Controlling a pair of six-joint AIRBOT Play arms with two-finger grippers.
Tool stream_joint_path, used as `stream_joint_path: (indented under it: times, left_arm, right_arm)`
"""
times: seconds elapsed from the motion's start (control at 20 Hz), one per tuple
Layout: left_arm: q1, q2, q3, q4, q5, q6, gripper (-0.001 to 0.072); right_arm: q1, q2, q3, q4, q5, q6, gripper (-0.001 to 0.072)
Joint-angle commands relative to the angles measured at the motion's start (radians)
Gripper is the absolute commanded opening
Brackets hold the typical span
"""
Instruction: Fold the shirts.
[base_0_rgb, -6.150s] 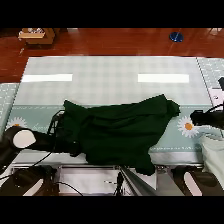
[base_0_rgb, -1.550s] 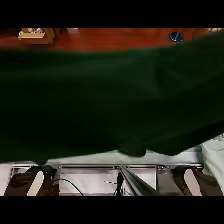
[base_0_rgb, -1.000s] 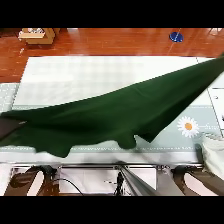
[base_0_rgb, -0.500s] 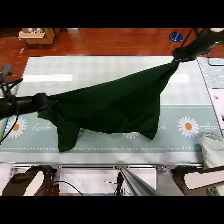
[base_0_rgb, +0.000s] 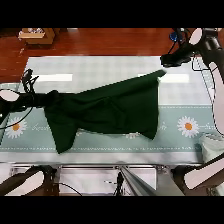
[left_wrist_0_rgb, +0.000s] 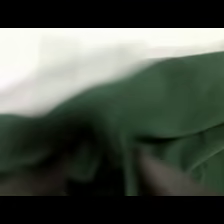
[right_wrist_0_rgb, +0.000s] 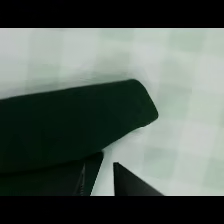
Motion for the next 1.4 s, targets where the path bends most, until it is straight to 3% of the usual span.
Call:
stream_joint_path:
  times: [0.0,0.2,0.35,0.5,0.8,1.15,1.25,1.3,1.35]
  left_arm:
    - [0.061,-0.037,0.101,0.033,-0.137,0.066,0.0612]
    - [0.255,-0.037,0.26,0.23,-0.458,0.079,0.0613]
    - [0.407,-0.037,0.198,0.227,-0.562,0.075,0.0612]
    - [0.496,-0.044,0.098,0.2,-0.557,0.062,0.0612]
    - [0.483,-0.167,0.054,0.193,-0.544,0.061,0.0612]
    - [0.394,-0.332,0.055,0.002,-0.347,0.06,0.0615]
    - [0.37,-0.333,0.074,0.016,-0.289,0.023,0.0608]
    - [0.36,-0.335,0.087,0.019,-0.282,0.003,0.0513]
    - [0.359,-0.335,0.095,0.043,-0.284,-0.038,0.0332]
  right_arm:
    - [-0.007,0.06,0.0,-0.052,0.114,-0.067,0.0441]
    - [-0.103,0.155,-0.001,-0.054,0.319,-0.035,0.0453]
    - [-0.202,0.163,-0.06,0.071,0.415,-0.045,0.0453]
    - [-0.278,0.201,-0.201,0.214,0.362,-0.05,0.0453]
    - [-0.33,0.291,-0.484,0.244,0.23,-0.097,0.0454]
    - [-0.337,0.333,-0.593,0.311,0.191,-0.13,0.0453]
    - [-0.337,0.343,-0.593,0.345,0.188,-0.13,0.0454]
    - [-0.337,0.351,-0.593,0.359,0.188,-0.13,0.0454]
    - [-0.337,0.363,-0.593,0.364,0.188,-0.13,0.0454]
